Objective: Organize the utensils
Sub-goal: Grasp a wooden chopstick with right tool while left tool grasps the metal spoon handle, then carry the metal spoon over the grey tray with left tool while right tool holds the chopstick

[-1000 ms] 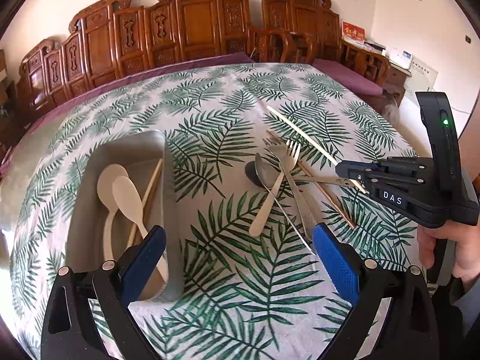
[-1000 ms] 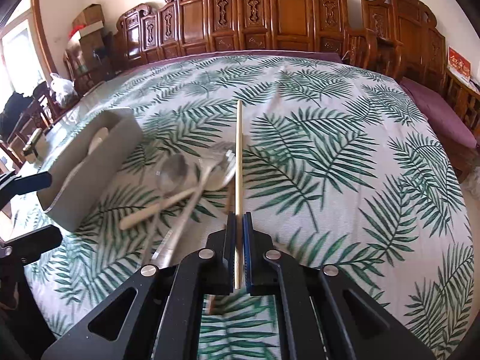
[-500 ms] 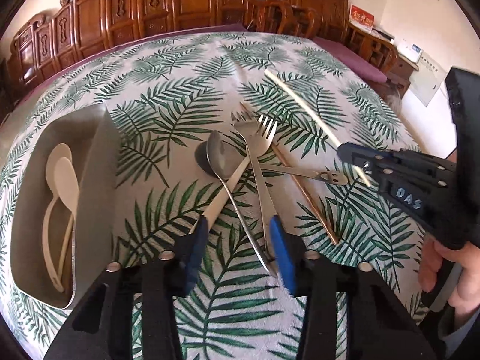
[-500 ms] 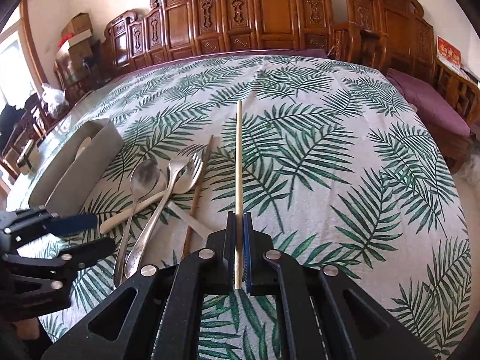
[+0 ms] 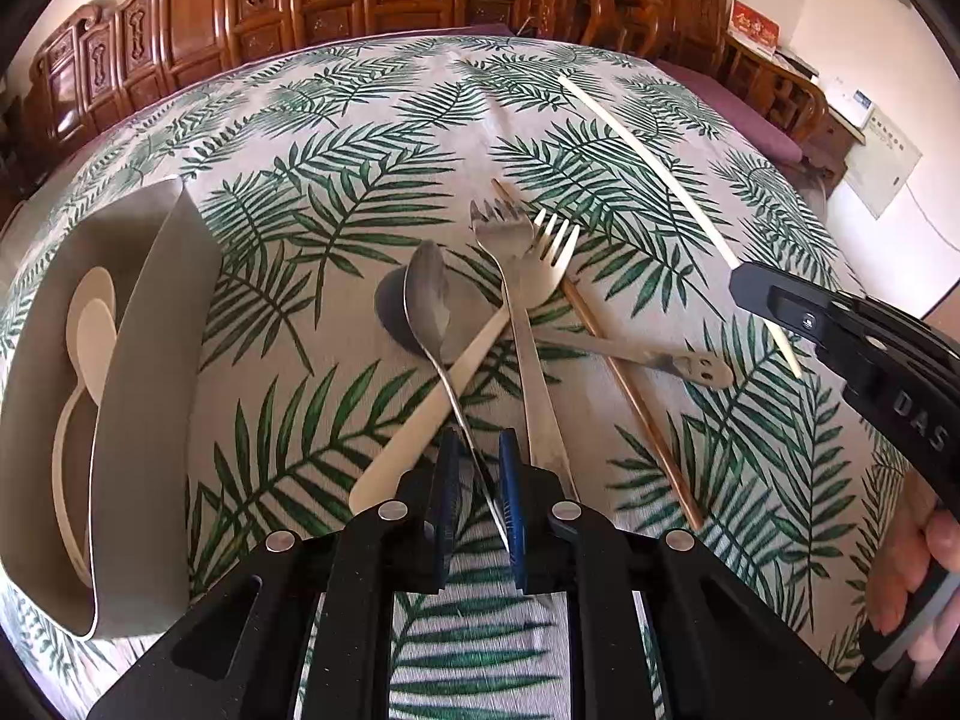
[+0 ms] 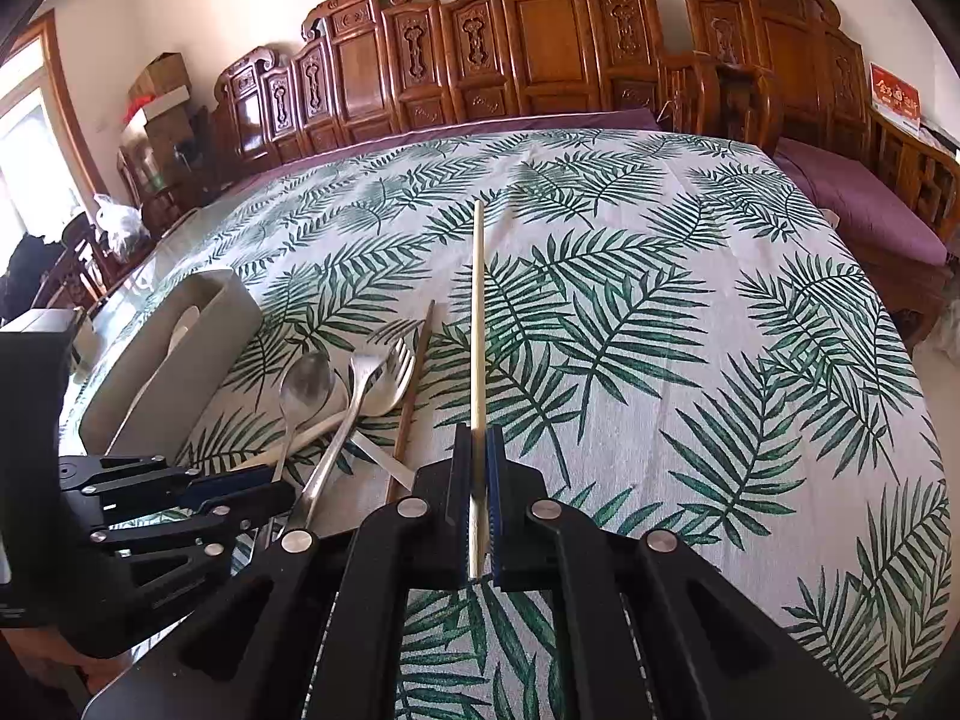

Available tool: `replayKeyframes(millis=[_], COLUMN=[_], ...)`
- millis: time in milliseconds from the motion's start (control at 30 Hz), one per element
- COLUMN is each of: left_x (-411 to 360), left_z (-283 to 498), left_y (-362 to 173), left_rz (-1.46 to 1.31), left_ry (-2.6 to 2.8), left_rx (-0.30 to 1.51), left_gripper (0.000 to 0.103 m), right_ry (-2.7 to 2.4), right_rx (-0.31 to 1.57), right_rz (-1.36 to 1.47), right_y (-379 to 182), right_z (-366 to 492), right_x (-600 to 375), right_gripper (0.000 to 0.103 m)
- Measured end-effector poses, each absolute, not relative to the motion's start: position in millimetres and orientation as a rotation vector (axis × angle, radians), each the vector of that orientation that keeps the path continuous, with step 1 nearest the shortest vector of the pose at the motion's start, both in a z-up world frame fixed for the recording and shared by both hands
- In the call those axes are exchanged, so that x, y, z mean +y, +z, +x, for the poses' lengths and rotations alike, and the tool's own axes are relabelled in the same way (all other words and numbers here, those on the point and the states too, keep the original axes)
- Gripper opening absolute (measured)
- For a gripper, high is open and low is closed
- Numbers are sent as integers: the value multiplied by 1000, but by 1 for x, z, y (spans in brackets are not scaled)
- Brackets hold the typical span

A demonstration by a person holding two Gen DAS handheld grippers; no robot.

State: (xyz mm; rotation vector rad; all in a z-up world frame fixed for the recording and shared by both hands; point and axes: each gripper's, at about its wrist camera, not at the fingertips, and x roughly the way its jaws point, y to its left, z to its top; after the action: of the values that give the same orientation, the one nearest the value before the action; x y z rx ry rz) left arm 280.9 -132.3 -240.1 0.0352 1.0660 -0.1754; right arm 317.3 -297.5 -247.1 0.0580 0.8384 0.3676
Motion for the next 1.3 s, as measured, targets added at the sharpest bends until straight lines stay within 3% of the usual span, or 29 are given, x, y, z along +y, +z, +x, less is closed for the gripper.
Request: replayKeyframes(millis=[400,1300], left_x=[-127,-71], left_z=[283,262], left_y=[-237,-171], left_rz=[47,14], left_ry=[-156,-186], left_rx=[1058,931], left_gripper=[1,1], right_ry=[388,504], right_rx=[837,858], right_rz=[34,-16], right_y=[-247,-242], right_z=[315,297], right_x=[-289,-236], right_gripper=[6,6])
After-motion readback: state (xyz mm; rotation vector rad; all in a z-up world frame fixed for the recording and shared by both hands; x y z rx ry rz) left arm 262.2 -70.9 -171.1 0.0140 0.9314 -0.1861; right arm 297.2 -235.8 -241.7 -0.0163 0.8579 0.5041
